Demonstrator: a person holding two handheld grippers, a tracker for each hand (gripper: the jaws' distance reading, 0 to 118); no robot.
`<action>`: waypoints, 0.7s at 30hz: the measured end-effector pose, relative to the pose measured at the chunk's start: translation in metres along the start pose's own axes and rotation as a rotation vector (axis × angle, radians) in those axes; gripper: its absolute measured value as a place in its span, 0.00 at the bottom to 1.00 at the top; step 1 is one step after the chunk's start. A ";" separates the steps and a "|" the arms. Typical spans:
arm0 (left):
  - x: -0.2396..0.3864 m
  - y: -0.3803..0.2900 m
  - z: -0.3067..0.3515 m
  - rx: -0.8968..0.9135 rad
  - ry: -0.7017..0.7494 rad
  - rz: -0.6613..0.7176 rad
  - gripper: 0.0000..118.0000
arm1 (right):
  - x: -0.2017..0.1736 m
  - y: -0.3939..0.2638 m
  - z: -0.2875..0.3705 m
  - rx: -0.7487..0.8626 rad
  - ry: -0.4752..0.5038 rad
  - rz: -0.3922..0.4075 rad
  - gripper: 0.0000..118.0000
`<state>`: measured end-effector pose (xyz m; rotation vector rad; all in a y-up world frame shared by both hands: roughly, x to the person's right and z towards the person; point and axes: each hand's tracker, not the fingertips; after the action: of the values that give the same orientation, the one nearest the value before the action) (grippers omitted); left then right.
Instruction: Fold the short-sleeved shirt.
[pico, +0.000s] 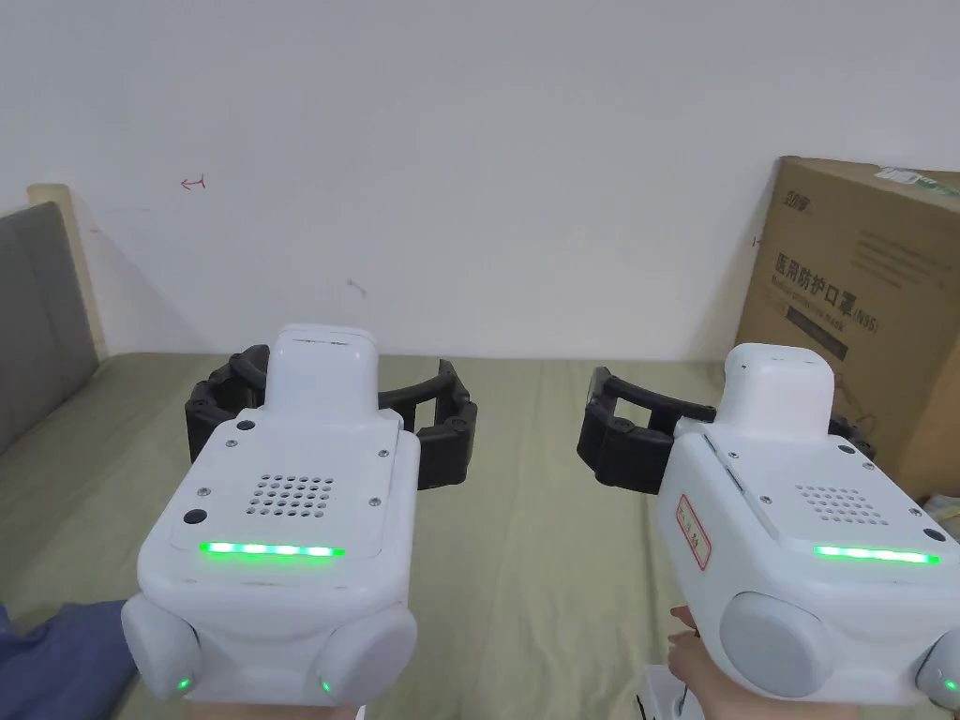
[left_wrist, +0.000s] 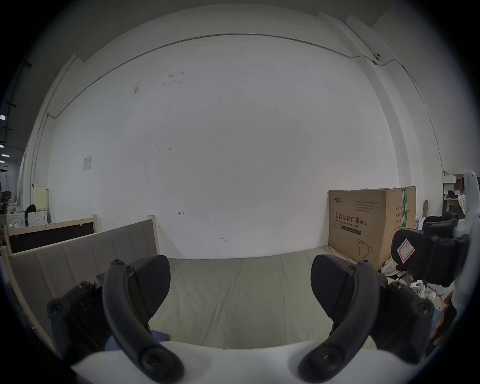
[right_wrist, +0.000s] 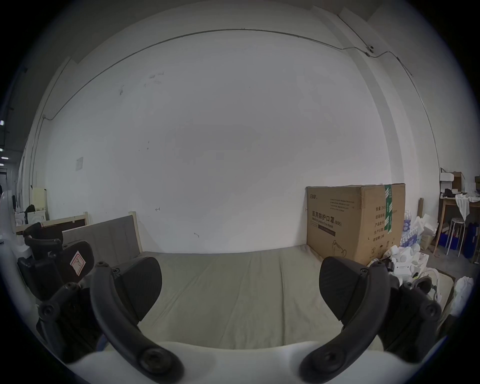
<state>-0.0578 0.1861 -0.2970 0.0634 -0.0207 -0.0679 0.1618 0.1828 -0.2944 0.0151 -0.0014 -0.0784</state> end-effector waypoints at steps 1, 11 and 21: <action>0.000 0.000 0.000 -0.001 -0.001 0.000 0.93 | 0.001 -0.001 0.000 0.001 -0.001 -0.005 1.00; -0.001 -0.001 -0.002 0.003 -0.002 -0.009 0.93 | 0.003 -0.001 -0.002 0.004 -0.019 -0.007 1.00; -0.001 -0.003 -0.005 0.002 -0.006 -0.011 0.93 | 0.002 -0.003 -0.004 -0.002 -0.015 0.007 1.00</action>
<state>-0.0586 0.1836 -0.3024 0.0649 -0.0266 -0.0794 0.1636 0.1797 -0.2988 0.0128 -0.0161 -0.0719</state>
